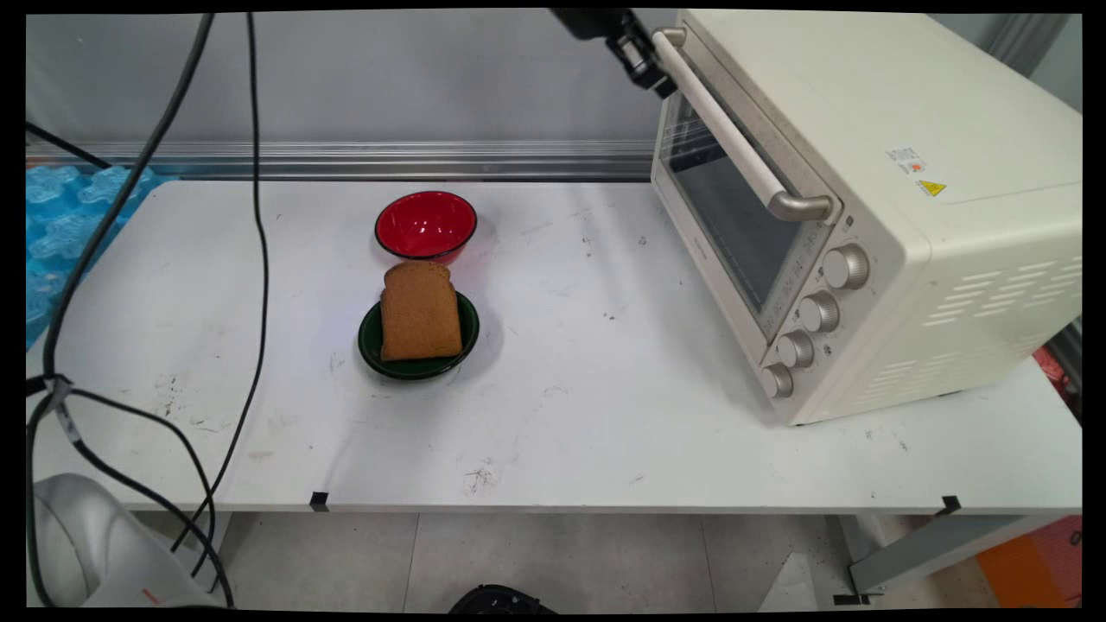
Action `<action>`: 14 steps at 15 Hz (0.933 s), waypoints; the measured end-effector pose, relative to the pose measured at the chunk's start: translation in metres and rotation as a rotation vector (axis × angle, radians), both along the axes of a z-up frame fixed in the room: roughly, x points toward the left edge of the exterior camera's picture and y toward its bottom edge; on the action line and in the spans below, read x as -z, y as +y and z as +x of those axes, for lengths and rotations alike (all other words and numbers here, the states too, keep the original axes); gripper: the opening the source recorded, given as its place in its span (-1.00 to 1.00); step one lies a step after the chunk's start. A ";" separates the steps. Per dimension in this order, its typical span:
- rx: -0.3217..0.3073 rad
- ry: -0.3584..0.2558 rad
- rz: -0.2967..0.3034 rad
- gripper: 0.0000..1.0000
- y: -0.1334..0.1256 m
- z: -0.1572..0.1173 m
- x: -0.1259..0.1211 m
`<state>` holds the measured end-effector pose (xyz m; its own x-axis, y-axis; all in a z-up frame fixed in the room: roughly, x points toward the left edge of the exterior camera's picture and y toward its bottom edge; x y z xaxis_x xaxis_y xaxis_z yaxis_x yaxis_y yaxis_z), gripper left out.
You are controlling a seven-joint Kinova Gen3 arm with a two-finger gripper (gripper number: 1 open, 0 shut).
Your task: Open the oven
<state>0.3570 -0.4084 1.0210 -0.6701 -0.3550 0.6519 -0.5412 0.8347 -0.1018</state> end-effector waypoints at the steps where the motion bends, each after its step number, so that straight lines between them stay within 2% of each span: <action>1: 0.000 0.000 0.000 -1.00 -0.003 -0.003 -0.002; 10: -0.032 -0.049 0.044 -1.00 -0.016 -0.027 -0.016; 14: -0.038 -0.052 0.056 -1.00 -0.021 -0.038 -0.021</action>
<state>0.3189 -0.4292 1.0419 -0.6875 -0.4160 0.5952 -0.5682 0.8186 -0.0842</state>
